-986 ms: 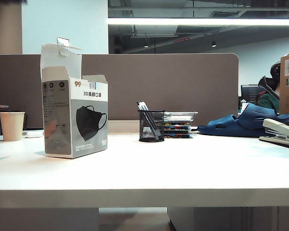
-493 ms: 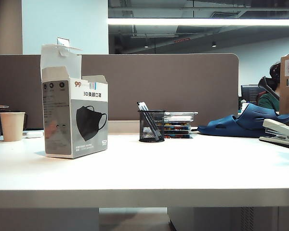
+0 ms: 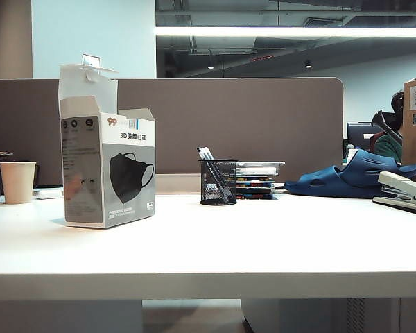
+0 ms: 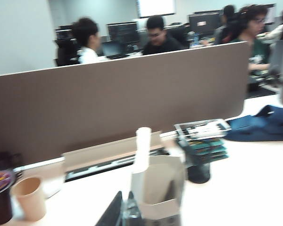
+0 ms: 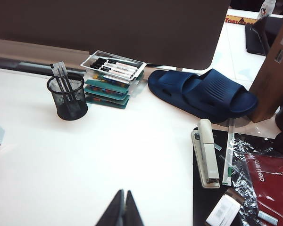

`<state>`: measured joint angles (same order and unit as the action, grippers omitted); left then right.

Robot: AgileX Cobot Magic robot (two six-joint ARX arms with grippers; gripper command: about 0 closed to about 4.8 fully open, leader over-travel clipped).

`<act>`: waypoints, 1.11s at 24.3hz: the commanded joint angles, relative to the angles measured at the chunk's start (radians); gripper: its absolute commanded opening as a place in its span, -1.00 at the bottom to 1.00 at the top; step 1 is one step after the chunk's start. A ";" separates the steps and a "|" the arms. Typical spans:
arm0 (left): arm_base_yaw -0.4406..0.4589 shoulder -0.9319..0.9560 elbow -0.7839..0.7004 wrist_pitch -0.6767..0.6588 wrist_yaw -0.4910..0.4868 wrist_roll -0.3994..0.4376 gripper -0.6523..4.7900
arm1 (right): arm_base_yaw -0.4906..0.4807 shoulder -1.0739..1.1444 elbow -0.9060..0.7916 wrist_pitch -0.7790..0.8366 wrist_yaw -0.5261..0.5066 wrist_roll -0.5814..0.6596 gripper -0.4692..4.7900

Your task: Put the mask into the mask box.

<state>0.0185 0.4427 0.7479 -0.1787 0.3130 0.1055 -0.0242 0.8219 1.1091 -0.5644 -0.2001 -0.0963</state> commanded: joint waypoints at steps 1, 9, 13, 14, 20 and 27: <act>-0.043 -0.032 0.002 -0.001 0.005 -0.007 -0.78 | 0.000 -0.128 -0.100 0.023 0.005 0.026 -0.83; -0.055 -0.137 -0.021 -0.118 -0.051 0.082 -0.78 | 0.000 -0.453 -0.336 0.064 0.004 0.082 -0.83; -0.055 -0.278 -0.146 -0.119 -0.067 0.077 -0.78 | 0.000 -0.576 -0.430 0.067 -0.001 0.105 -0.83; -0.055 -0.300 -0.164 -0.119 -0.066 0.077 -0.78 | 0.000 -0.589 -0.441 0.067 -0.003 0.105 -0.83; -0.054 -0.440 -0.307 -0.138 -0.067 0.010 -0.78 | 0.000 -0.656 -0.505 0.068 -0.004 0.127 -0.83; -0.054 -0.441 -0.384 -0.050 -0.165 0.013 -0.78 | 0.003 -0.729 -0.611 0.110 -0.024 0.131 -0.83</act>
<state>-0.0376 0.0017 0.3740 -0.2623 0.1833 0.1215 -0.0223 0.1040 0.5182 -0.4770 -0.2131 0.0280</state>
